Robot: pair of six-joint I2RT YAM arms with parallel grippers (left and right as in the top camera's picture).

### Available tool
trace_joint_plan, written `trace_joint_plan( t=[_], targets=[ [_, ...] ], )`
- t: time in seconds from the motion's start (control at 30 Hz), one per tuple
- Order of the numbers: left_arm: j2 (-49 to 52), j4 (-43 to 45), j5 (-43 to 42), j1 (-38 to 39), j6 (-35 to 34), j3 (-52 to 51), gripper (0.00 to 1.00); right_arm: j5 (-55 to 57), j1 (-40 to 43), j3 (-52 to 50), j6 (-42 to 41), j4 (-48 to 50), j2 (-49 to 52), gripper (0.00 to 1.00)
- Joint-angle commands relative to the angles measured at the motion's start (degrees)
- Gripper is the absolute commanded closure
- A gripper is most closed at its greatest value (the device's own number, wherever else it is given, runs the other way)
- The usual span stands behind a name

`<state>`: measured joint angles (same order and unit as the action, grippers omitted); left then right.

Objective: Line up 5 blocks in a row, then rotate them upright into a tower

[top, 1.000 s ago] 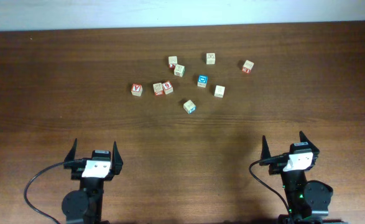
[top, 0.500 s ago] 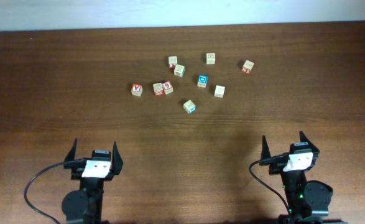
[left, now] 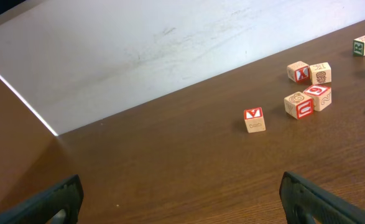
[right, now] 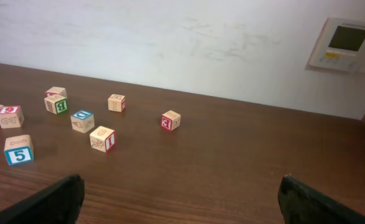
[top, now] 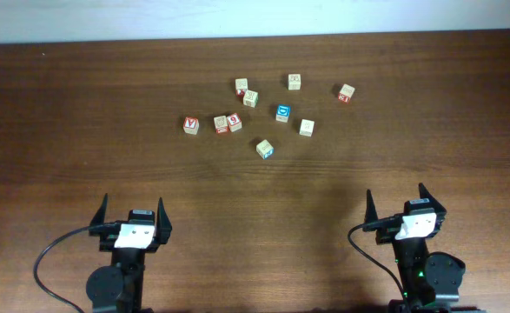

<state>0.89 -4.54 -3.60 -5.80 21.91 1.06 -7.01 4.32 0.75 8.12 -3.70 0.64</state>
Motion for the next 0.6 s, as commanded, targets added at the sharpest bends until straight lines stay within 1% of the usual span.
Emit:
trace_joint_plan(
  t=[0.0,0.17,0.3,0.37,0.43,0.53,0.57],
  targets=[
    [-0.52,0.07,0.59,0.0,0.92,-0.52,0.01,2.12,0.22,-0.44,0.66,0.31,-0.28,0.01],
    [-0.55,0.2,-0.22,0.02,0.9,-0.52,0.01,0.94,0.22,-0.44,0.33,3.76,-0.28,0.01],
    [-0.52,0.26,-1.25,0.02,0.87,-0.52,0.01,0.76,0.22,-0.11,-2.86,3.96,-0.28,0.01],
    [-0.52,0.44,-1.73,0.0,0.2,-0.52,0.01,0.55,0.22,0.96,-2.82,3.93,-0.28,0.01],
    [-0.52,0.66,-1.73,0.0,-1.97,-0.52,0.01,0.44,0.22,2.82,-2.82,3.93,-0.28,0.01],
    [-0.52,1.79,-1.73,0.0,-10.34,0.07,0.01,-2.43,0.22,5.97,-2.82,3.93,-0.26,0.01],
    [-0.52,2.38,-1.75,0.0,-11.82,0.79,0.01,-3.32,0.22,7.8,-2.82,3.87,-0.17,0.01]
  ],
)
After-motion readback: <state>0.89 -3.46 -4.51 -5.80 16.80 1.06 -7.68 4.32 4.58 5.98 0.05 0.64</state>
